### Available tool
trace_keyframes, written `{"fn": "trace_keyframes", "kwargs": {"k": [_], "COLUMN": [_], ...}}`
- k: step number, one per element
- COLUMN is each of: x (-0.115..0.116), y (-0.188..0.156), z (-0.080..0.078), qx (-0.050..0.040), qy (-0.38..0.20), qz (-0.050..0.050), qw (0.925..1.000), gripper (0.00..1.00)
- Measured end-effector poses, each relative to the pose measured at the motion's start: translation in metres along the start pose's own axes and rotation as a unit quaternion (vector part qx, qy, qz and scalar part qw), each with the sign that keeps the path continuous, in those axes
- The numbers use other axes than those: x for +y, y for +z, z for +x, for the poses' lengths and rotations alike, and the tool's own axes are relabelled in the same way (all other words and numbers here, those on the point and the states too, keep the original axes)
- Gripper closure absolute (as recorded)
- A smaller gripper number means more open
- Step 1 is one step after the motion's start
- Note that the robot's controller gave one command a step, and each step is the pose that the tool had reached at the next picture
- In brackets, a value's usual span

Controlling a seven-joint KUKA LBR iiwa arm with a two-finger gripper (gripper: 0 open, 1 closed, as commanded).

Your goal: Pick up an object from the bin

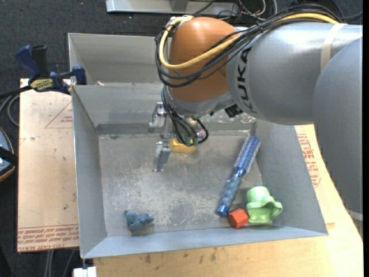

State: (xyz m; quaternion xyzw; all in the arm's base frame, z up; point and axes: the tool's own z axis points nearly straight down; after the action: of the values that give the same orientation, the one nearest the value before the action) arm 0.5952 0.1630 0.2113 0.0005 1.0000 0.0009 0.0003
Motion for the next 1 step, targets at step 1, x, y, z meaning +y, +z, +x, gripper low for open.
{"fn": "trace_keyframes", "kwargs": {"k": [1], "x": [-0.0504], "y": [0.0851], "z": [-0.009], "qx": [0.0028], "qy": [-0.207], "qz": [0.001], "qw": [0.9782], "gripper": [0.0]}}
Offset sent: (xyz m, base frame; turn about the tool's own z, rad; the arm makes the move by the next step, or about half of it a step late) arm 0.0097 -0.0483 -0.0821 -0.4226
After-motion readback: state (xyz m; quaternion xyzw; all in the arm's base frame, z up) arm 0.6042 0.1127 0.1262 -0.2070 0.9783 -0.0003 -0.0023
